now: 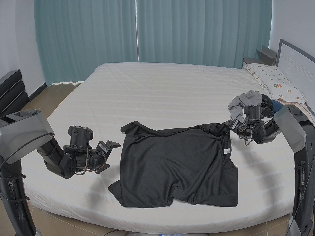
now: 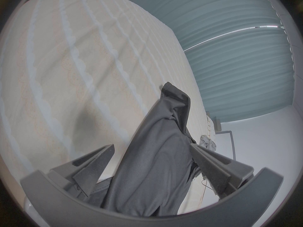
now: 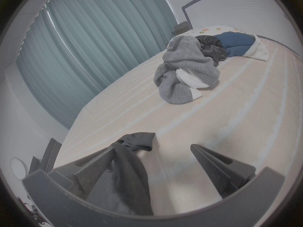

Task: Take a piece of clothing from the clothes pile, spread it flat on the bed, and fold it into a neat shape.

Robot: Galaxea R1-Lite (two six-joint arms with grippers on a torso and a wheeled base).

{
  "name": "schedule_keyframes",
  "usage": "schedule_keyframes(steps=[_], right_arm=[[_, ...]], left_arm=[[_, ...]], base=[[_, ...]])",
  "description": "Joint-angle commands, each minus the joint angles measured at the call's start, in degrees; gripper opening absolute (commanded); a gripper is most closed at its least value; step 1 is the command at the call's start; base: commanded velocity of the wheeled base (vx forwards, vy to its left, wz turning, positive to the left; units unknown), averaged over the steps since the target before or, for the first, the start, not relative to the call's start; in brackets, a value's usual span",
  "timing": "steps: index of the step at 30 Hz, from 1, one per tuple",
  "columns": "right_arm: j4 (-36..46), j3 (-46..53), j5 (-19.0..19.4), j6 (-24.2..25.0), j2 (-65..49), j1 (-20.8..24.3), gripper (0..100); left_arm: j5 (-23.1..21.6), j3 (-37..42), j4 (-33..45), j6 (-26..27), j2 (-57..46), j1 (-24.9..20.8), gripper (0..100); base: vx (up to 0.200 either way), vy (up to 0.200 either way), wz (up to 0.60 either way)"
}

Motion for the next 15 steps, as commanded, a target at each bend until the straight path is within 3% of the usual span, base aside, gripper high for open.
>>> schedule_keyframes(steps=[1,5,15], right_arm=[[-0.1,7.4,3.1,0.4,-6.3,-0.7,100],[-2.8,15.2,7.4,2.0,-10.7,-2.5,100],[-15.7,37.7,13.1,7.6,-18.5,-2.3,100]], left_arm=[[0.0,2.1,0.0,0.0,-1.9,-0.7,100],[0.0,3.1,0.1,0.0,-3.6,-1.1,100],[0.0,7.8,0.0,-0.2,-6.0,-2.3,100]], base=[[0.0,0.0,0.0],[0.0,0.0,0.0],[-0.2,0.0,0.0]])
